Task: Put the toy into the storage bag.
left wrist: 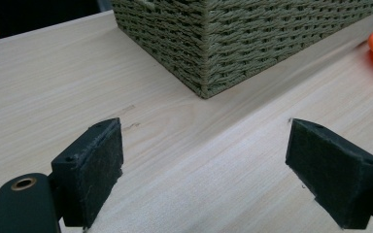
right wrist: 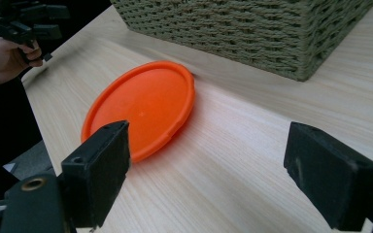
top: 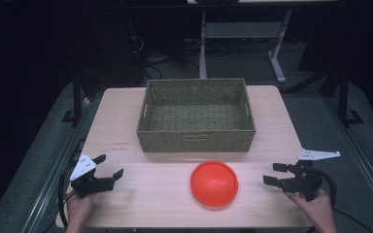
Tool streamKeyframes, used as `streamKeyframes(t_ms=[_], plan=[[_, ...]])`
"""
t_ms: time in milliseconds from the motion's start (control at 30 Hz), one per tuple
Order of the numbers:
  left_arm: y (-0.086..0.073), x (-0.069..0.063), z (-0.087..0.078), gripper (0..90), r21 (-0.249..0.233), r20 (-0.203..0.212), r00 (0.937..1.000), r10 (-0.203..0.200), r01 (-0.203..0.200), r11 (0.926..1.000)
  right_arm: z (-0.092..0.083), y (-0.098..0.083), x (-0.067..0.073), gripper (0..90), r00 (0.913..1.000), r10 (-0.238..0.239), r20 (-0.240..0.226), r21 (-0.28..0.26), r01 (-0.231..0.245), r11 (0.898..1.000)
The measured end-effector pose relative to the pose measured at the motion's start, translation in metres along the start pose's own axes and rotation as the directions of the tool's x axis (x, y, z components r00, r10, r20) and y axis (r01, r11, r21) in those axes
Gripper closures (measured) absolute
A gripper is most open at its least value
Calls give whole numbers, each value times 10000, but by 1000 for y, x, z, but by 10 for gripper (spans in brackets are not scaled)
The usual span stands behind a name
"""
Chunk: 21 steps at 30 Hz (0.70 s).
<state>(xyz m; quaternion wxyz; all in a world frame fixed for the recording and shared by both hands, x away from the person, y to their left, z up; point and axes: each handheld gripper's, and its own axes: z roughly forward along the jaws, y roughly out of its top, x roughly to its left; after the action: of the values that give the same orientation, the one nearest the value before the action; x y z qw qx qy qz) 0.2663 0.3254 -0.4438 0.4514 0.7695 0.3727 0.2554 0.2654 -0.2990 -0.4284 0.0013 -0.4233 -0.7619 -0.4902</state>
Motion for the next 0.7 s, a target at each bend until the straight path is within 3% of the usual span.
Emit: streamKeyframes(t_ms=[433,700], plan=[[-1,1,0,130,24,-58,10000,8,-8,10000,8,17,8,160,9994,-327,-123,401,331,9986],[0,-1,1,130,92,-139,9999,81,-79,9999,20,31,21,161,9973,-699,-240,1089,721,9914]])
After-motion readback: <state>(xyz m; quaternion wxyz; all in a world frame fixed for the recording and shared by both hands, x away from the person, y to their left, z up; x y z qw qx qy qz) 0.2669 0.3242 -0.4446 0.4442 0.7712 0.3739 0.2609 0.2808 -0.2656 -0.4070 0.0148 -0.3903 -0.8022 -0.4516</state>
